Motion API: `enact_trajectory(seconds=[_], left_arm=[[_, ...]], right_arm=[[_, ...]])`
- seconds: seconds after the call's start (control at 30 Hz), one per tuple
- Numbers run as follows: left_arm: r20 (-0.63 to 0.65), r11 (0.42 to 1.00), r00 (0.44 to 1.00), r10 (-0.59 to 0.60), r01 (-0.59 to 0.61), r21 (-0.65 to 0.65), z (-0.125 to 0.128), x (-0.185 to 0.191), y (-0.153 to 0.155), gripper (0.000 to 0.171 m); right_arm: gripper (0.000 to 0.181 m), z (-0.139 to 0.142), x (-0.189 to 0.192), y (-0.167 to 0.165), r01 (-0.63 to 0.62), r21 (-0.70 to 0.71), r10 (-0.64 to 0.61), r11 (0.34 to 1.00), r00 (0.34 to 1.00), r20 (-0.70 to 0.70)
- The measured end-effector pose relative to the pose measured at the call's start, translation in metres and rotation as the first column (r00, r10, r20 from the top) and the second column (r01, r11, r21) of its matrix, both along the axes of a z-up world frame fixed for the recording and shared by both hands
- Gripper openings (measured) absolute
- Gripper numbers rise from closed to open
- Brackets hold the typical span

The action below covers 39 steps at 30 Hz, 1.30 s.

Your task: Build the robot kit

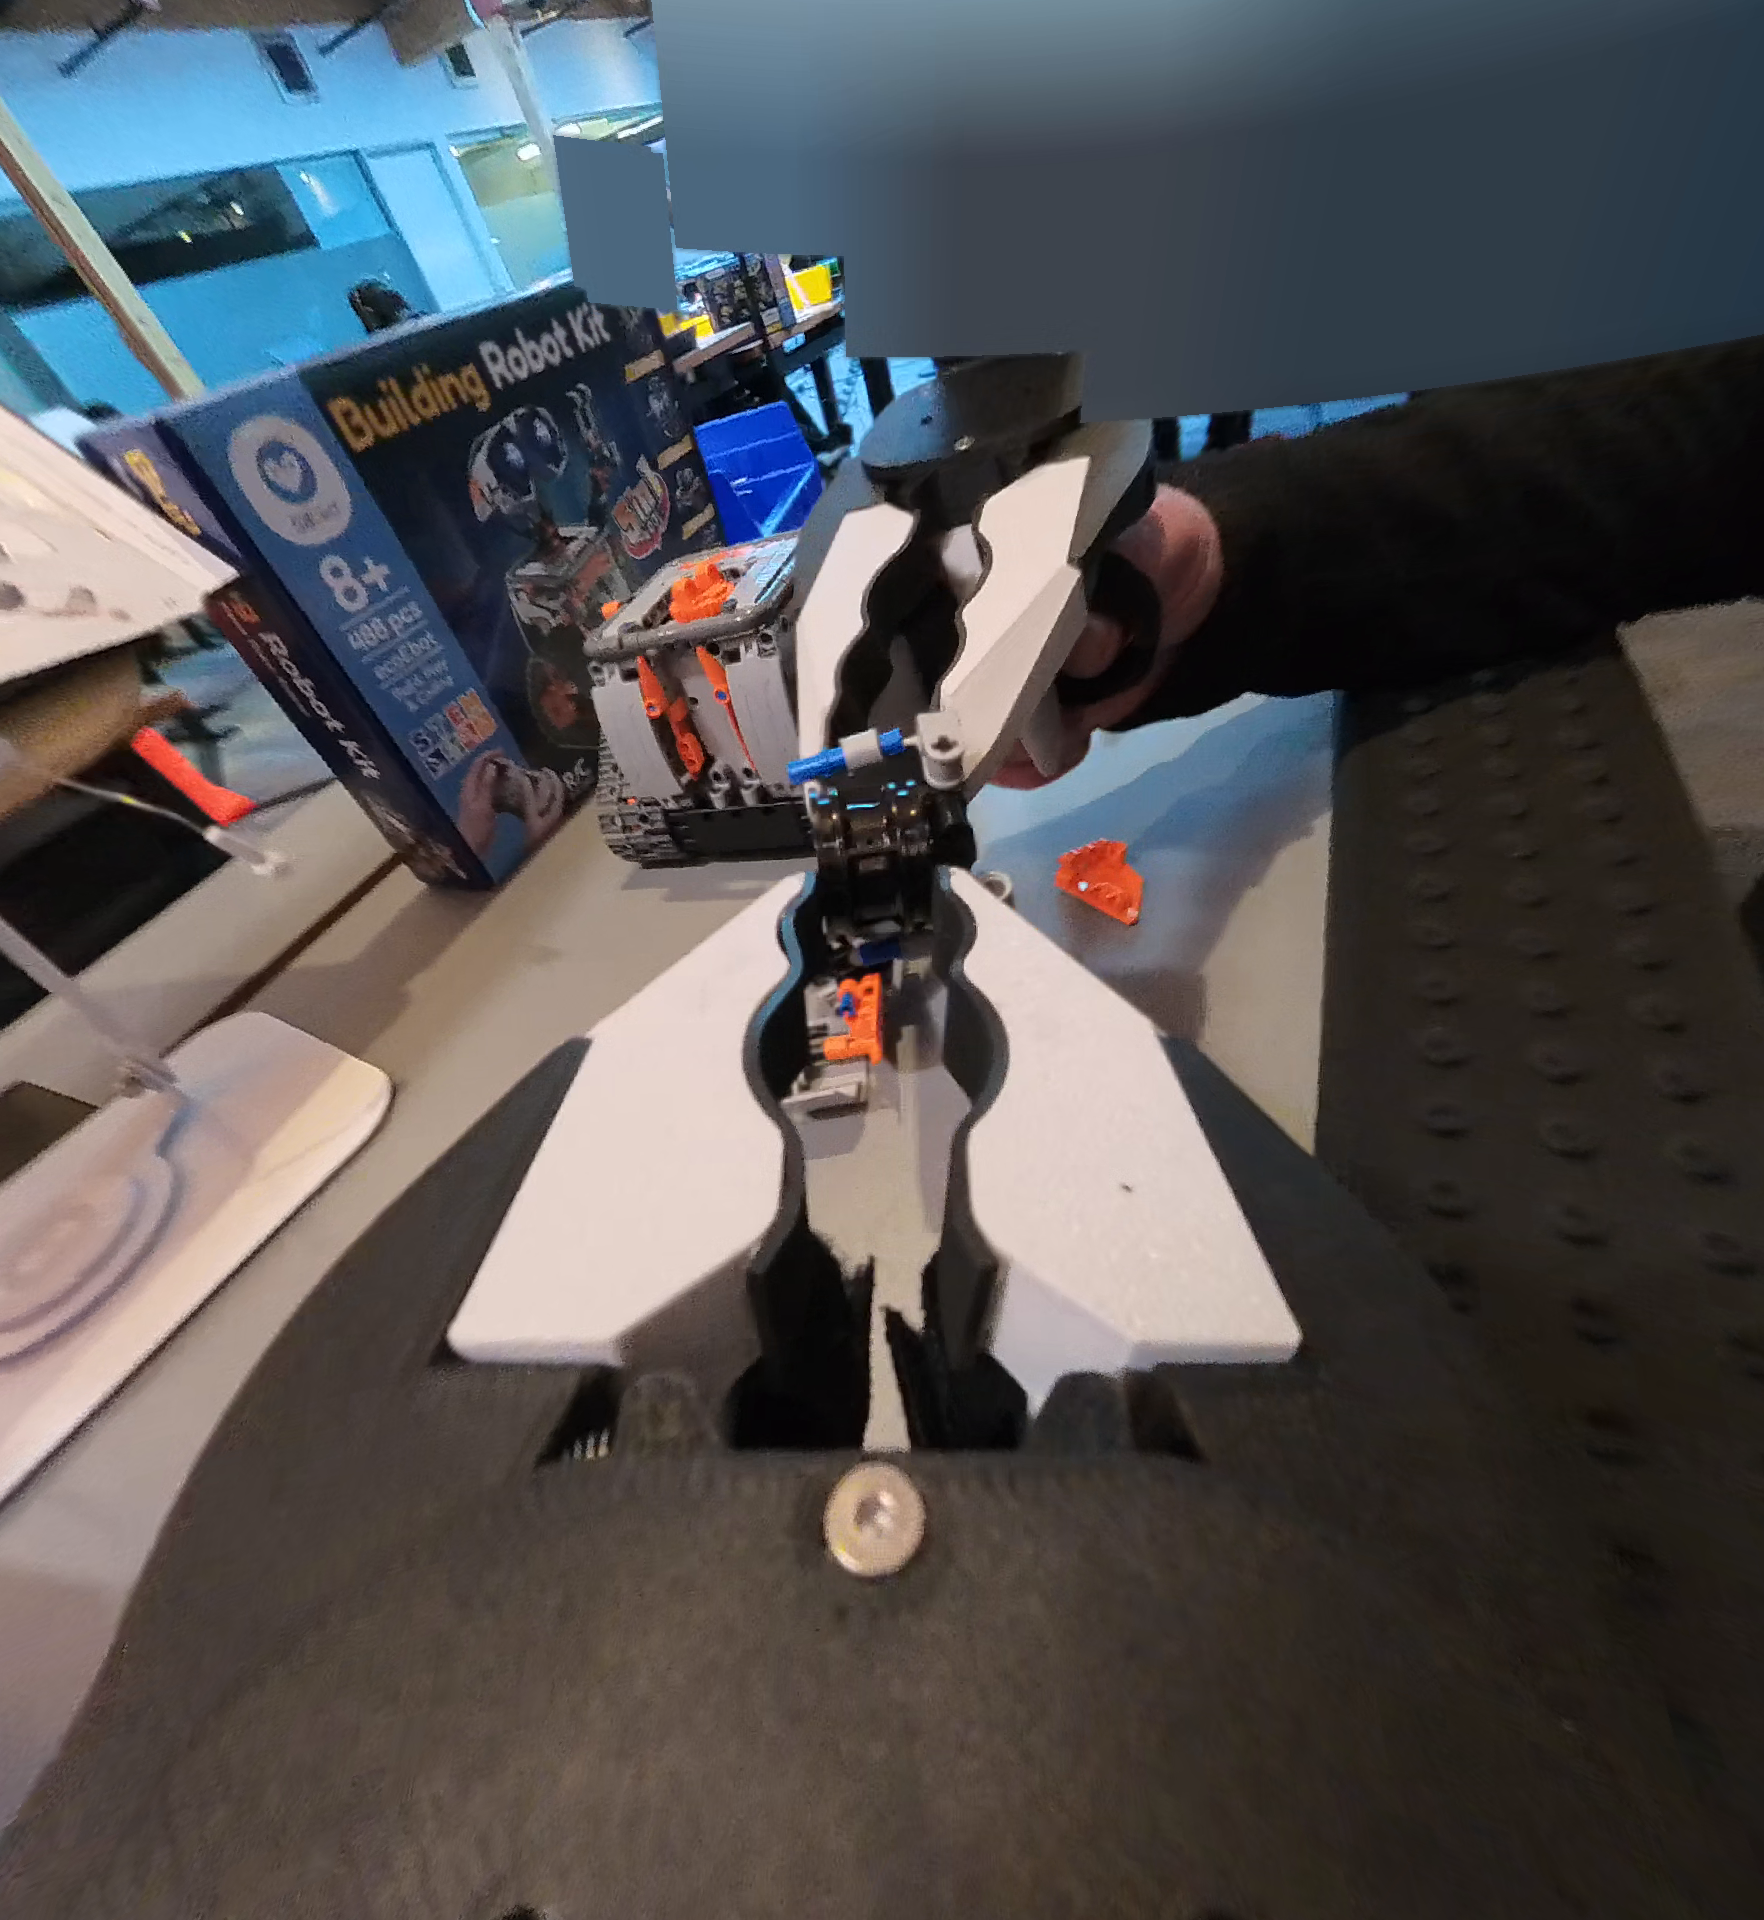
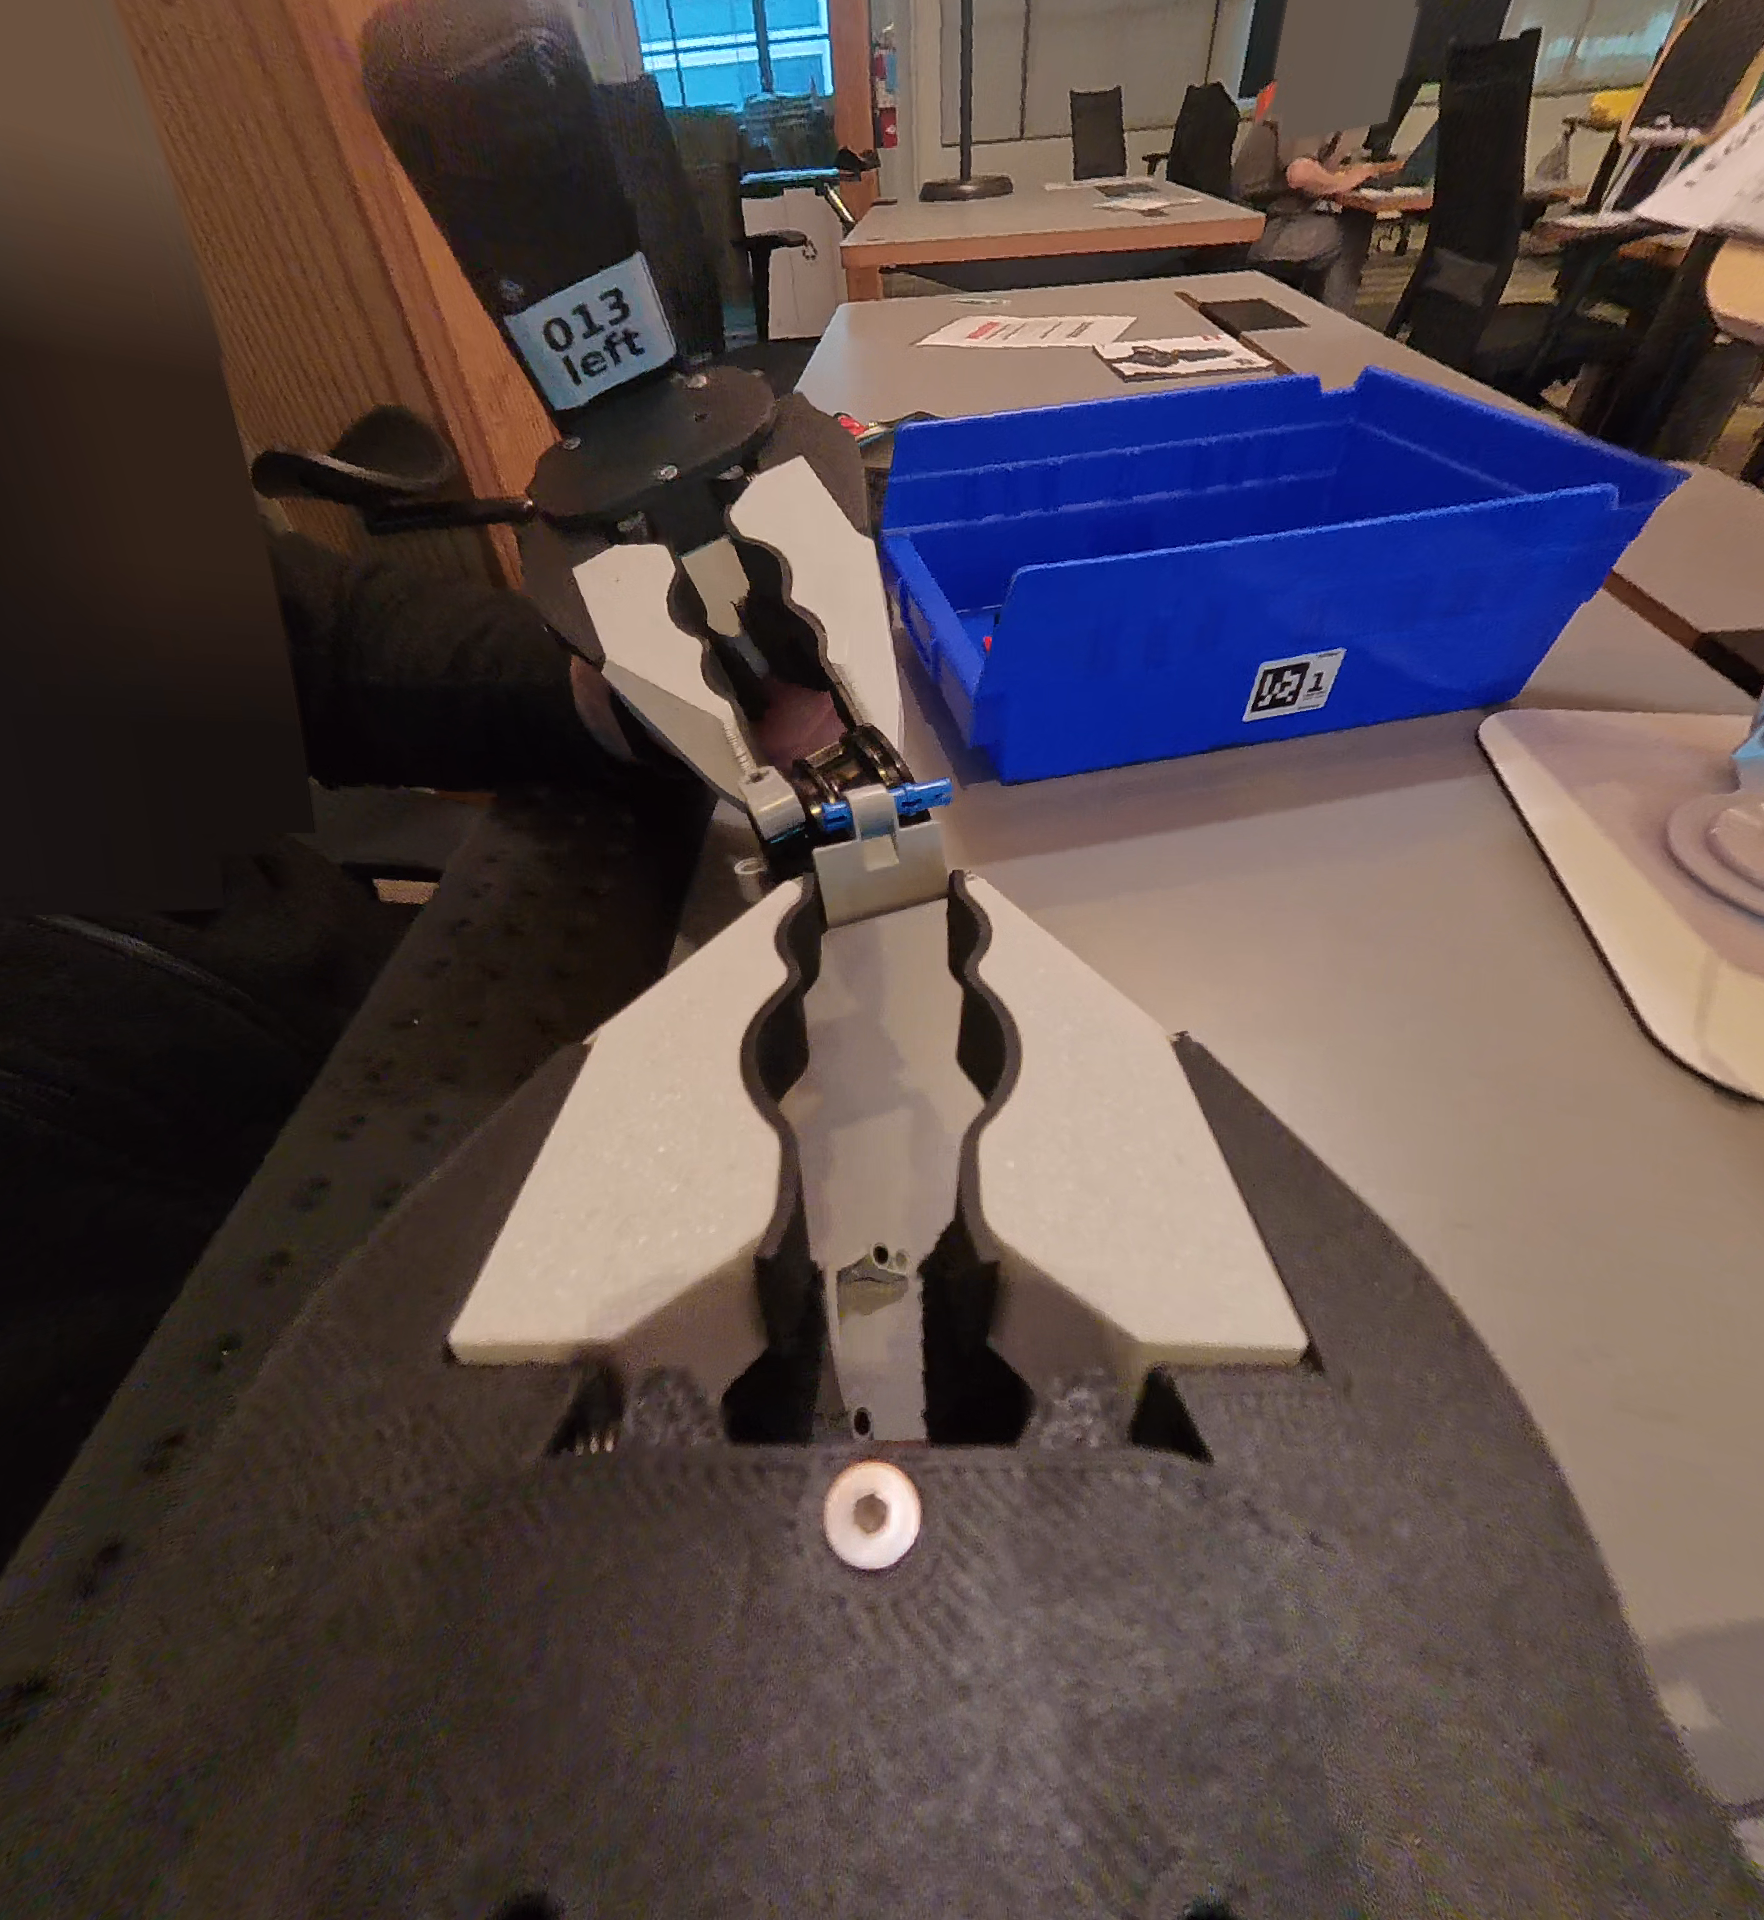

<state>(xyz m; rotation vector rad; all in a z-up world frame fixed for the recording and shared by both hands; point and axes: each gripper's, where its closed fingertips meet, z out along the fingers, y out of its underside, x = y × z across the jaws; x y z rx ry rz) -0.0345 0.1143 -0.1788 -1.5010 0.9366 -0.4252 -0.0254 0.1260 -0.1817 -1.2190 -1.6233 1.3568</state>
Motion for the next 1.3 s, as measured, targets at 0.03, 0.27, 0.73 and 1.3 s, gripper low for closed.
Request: enact_trajectory(seconds=[0.03,0.27,0.73,1.3], left_arm=[[-0.027,1.0,1.0,0.007,-0.006,0.026,0.0,0.002,-0.001,0.017],[-0.15,0.988,0.987,0.054,-0.032,0.148,0.0,0.008,-0.005,0.017],[-0.29,0.919,0.905,0.311,-0.209,0.334,0.002,-0.012,0.011,0.018],[-0.336,0.944,0.908,0.252,-0.153,0.293,-0.01,0.0,0.008,0.018]], right_arm=[[0.022,0.0,0.001,-0.001,-0.004,0.023,0.005,1.0,1.0,-0.004],[0.022,0.001,0.003,-0.004,-0.003,0.187,0.012,0.982,0.999,-0.045],[0.032,0.005,0.005,0.008,0.094,0.276,-0.091,0.957,0.996,-0.022],[0.009,-0.012,-0.002,0.003,0.132,0.722,-0.168,0.679,0.986,-0.023]])
